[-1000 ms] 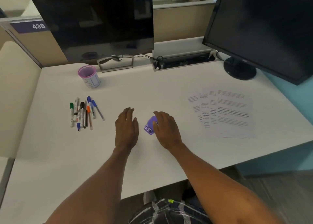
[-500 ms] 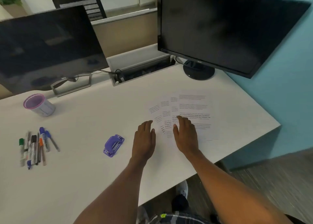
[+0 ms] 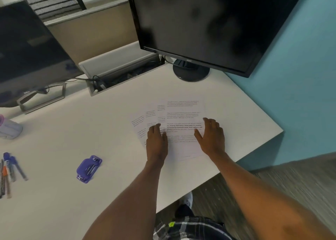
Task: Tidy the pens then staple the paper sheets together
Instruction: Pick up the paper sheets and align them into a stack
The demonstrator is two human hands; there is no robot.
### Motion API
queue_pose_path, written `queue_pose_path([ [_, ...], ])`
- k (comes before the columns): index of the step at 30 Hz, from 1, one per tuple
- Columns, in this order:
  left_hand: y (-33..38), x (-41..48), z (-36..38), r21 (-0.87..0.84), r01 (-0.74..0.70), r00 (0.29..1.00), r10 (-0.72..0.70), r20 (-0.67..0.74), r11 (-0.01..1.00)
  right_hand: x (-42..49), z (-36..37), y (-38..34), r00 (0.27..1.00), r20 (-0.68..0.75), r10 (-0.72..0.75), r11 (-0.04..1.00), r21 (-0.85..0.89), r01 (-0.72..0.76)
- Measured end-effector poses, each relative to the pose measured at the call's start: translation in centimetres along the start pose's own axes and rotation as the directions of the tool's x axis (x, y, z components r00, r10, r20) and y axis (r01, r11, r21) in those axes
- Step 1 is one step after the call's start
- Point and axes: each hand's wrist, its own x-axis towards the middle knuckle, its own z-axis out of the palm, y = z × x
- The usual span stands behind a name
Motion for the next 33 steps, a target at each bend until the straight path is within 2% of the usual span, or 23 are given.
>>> queue_pose_path([
  [4, 0.5, 1.0, 0.8, -0.022, 0.173, 0.984, -0.173, -0.036, 0.985, 1.7, 0.0, 0.7, 0.997, 0.025, 0.072, 0.997, -0.01, -0.071],
  [8, 0.9, 2.0, 1.3, -0.046, 0.286, 0.957, -0.288, -0.044, 0.957, 3.1, 0.1, 0.2, 0.995, 0.055, 0.078, 0.996, -0.041, -0.075],
  [13, 0.7, 2.6, 1.7, -0.036, 0.318, 0.945, -0.319, -0.07, 0.948, 3.5, 0.3, -0.8, 0.992, 0.128, 0.022, 0.998, -0.068, -0.013],
  [21, 0.5, 3.2, 1.7, -0.115, 0.383, 0.912, -0.395, -0.11, 0.916, 2.3, 0.8, -1.4, 0.988, 0.149, -0.029, 0.996, -0.079, 0.042],
  [29, 1.0, 3.6, 1.4, -0.044, 0.374, 0.918, -0.377, -0.127, 0.926, 1.9, 0.8, -2.1, 0.984, 0.175, -0.042, 0.995, -0.085, 0.057],
  [33, 1.2, 4.0, 1.2, -0.066, 0.384, 0.914, -0.389, -0.112, 0.921, 2.0, 0.7, -2.5, 0.981, 0.19, -0.031, 0.997, -0.063, 0.044],
])
